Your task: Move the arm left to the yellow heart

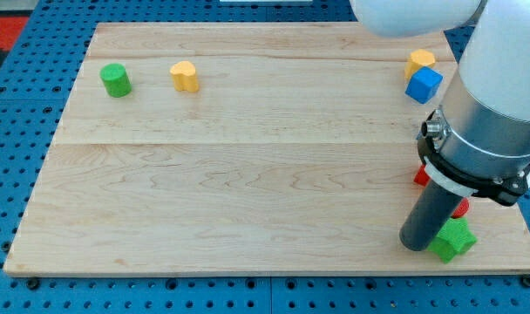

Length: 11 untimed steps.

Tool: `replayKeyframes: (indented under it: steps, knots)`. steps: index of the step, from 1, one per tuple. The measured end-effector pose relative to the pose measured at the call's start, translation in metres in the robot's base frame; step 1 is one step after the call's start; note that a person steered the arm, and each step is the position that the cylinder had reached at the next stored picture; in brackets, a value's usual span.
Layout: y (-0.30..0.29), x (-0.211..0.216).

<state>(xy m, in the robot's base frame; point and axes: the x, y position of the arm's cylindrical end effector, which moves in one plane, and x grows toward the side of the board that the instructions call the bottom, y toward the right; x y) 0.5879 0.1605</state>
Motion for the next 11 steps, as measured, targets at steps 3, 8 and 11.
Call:
replayKeyframes:
  steps: [3,8,11]
  knots:
    - [-0.099,-0.024]
    - [-0.324,-0.17]
    - [-0.324,-0.212]
